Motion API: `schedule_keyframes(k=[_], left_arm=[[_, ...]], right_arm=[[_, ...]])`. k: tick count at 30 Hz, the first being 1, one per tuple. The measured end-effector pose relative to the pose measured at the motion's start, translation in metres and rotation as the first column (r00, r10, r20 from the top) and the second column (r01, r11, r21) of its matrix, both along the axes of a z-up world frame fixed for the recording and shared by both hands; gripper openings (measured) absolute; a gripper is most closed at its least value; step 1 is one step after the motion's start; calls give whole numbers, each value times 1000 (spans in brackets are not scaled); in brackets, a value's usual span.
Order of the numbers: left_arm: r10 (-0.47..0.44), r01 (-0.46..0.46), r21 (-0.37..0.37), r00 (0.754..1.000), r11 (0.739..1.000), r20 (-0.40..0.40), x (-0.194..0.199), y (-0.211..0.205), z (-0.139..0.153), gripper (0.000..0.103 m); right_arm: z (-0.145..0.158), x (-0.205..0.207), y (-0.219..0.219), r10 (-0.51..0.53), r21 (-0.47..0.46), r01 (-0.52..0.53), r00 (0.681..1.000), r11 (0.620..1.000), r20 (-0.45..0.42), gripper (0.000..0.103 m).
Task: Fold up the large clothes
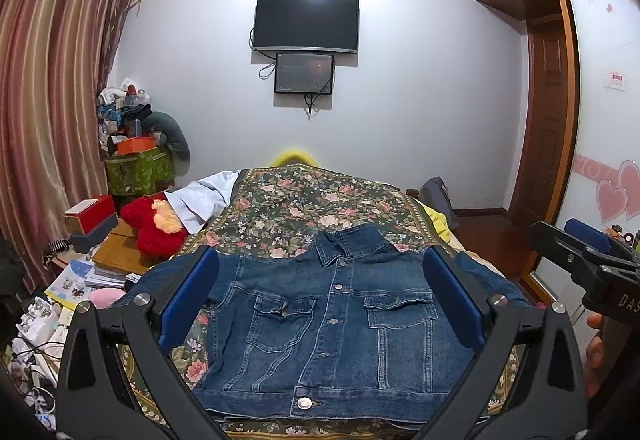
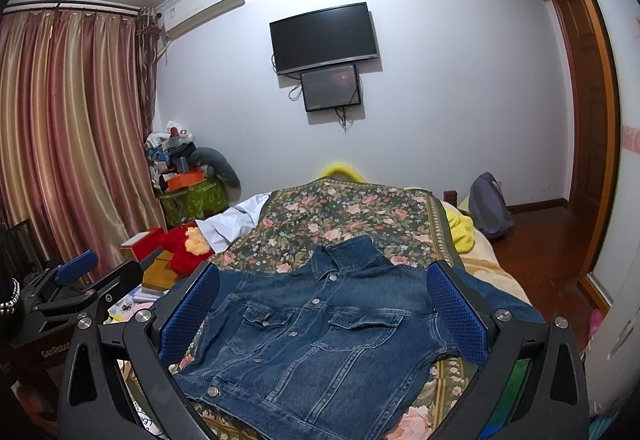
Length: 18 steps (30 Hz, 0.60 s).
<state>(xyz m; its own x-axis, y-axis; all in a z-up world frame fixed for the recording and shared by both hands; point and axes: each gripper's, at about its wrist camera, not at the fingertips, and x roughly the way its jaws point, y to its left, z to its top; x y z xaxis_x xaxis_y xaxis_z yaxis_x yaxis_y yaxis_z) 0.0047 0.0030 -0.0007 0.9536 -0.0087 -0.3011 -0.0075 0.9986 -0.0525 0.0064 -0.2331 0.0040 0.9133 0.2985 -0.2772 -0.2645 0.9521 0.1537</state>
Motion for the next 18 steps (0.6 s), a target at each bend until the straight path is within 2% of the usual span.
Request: schedule_keyframes(k=[18], left_arm=[[-4, 4, -5, 1000, 1000, 1, -1, -3, 5, 103]], right_arm=[[-1, 1, 0, 0, 0, 0, 1000, 1000, -2, 103]])
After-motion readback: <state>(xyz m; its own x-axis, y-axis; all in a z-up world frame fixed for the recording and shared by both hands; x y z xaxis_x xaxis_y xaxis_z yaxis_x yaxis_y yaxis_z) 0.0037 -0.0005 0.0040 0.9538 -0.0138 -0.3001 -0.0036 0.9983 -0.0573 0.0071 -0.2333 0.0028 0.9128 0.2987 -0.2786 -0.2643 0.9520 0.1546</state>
